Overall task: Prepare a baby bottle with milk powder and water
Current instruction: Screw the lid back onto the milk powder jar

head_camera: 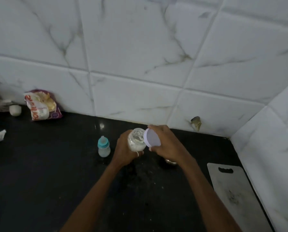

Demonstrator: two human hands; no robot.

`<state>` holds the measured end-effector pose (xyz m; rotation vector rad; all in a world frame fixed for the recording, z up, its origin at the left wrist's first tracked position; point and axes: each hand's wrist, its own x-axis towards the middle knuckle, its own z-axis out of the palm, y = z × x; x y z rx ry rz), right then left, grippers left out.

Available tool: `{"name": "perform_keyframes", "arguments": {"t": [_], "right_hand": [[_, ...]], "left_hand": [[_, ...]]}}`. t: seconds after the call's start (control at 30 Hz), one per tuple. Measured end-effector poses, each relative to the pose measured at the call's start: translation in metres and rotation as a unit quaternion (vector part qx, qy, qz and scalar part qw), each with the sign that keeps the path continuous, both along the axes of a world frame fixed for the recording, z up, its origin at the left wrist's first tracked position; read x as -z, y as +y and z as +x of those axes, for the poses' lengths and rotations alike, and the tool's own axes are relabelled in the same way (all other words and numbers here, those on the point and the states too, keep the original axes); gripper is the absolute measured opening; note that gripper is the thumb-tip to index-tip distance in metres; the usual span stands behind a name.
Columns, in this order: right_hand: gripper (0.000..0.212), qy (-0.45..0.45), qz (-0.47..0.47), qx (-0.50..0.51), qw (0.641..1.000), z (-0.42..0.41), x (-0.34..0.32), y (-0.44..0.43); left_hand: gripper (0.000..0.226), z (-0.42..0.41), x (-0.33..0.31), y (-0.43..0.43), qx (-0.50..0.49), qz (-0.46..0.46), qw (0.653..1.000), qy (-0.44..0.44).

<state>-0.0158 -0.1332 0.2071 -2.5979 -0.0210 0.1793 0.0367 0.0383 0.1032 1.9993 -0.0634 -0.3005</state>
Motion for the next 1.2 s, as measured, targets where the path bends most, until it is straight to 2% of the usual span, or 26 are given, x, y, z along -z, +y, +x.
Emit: {"name": "perform_keyframes", "arguments": {"t": [0.03,0.07,0.1,0.13,0.17,0.2,0.23,0.27,0.3,0.37,0.43,0.57,0.6,0.63,0.67,0.7,0.73,0.77,0.8,0.87,0.93,1.0,1.1,1.13,1.17,1.2], "right_hand": [[0.086,-0.001,-0.007,-0.021,1.0,0.006,-0.016,0.004],[0.085,0.001,-0.013,-0.042,0.999,0.012,-0.029,0.008],[0.084,0.004,-0.021,-0.064,0.998,0.017,-0.041,0.012],[0.083,0.011,-0.031,-0.087,0.996,0.022,-0.05,0.015],[0.083,0.015,-0.044,-0.107,0.993,0.025,-0.058,0.019],[0.082,0.017,-0.056,-0.124,0.991,0.028,-0.064,0.021],[0.081,0.018,-0.065,-0.137,0.988,0.029,-0.069,0.023],[0.081,0.018,-0.072,-0.145,0.987,0.031,-0.074,0.024],[0.08,0.016,-0.078,-0.151,0.985,0.032,-0.078,0.024],[0.08,0.012,-0.094,-0.156,0.983,0.034,-0.084,0.023],[0.081,0.011,-0.107,-0.157,0.982,0.034,-0.089,0.024],[0.081,0.005,-0.113,-0.16,0.981,0.033,-0.093,0.023],[0.081,0.001,-0.113,-0.157,0.981,0.032,-0.095,0.022],[0.081,-0.003,-0.113,-0.152,0.982,0.031,-0.096,0.022],[0.08,-0.006,-0.114,-0.144,0.983,0.031,-0.098,0.021],[0.079,-0.009,-0.116,-0.132,0.984,0.029,-0.1,0.021],[0.078,-0.011,-0.119,-0.118,0.986,0.028,-0.102,0.021],[0.078,-0.012,-0.124,-0.1,0.987,0.026,-0.103,0.021],[0.076,-0.012,-0.129,-0.08,0.988,0.025,-0.104,0.021],[0.073,-0.015,-0.143,-0.045,0.989,0.023,-0.102,0.024],[0.077,-0.019,-0.154,-0.013,0.988,0.024,-0.096,0.024],[0.083,-0.023,-0.147,-0.006,0.989,0.024,-0.093,0.021],[0.087,-0.016,-0.133,-0.09,0.987,0.024,-0.102,0.016],[0.09,-0.007,-0.146,-0.132,0.98,0.025,-0.106,0.015],[0.092,0.0,-0.162,-0.167,0.973,0.026,-0.109,0.015],[0.093,0.004,-0.177,-0.192,0.965,0.027,-0.11,0.015]], "left_hand": [[0.049,-0.001,-0.007,0.002,0.002,-0.003,0.997,0.076],[0.042,0.016,-0.033,-0.008,-0.041,0.017,0.989,0.142],[0.037,0.022,-0.057,-0.017,-0.035,0.046,0.98,0.192],[0.028,0.022,-0.063,-0.016,-0.011,0.1,0.976,0.191],[0.023,0.019,-0.053,-0.003,0.024,0.134,0.983,0.123],[0.044,0.01,-0.038,0.017,0.042,0.074,0.996,0.031],[0.078,0.01,-0.043,0.019,0.091,-0.036,0.995,-0.018],[0.099,0.01,-0.052,0.012,0.072,0.003,0.996,-0.055],[0.104,0.009,-0.047,0.021,0.11,-0.025,0.989,-0.095],[0.094,0.011,-0.049,0.029,0.132,-0.098,0.98,-0.112],[0.083,0.007,-0.055,0.035,0.144,-0.108,0.977,-0.118],[0.071,0.008,-0.067,0.02,0.134,-0.054,0.99,0.001],[0.054,0.018,-0.082,0.006,0.006,-0.021,0.993,0.112],[0.035,0.028,-0.1,-0.008,-0.087,0.029,0.973,0.213],[0.029,0.031,-0.101,-0.013,-0.123,0.051,0.963,0.233],[0.034,0.029,-0.086,-0.008,-0.083,0.047,0.983,0.16],[0.053,0.02,-0.065,0.007,-0.032,0.013,0.999,0.032],[0.08,0.003,-0.067,0.018,0.034,-0.019,0.998,-0.054],[0.1,-0.002,-0.075,0.006,0.005,-0.002,0.996,-0.094],[0.111,-0.006,-0.071,0.007,0.052,-0.024,0.982,-0.18],[0.104,0.001,-0.074,0.003,0.067,-0.075,0.981,-0.164],[0.099,0.0,-0.08,0.008,0.082,-0.087,0.979,-0.162],[0.093,0.002,-0.093,0.015,0.104,-0.062,0.987,-0.107],[0.091,0.003,-0.11,0.002,0.091,-0.043,0.993,-0.06],[0.079,-0.004,-0.106,0.01,0.121,-0.01,0.992,-0.026],[0.056,-0.003,-0.104,0.01,0.08,-0.006,0.997,0.013]]}}
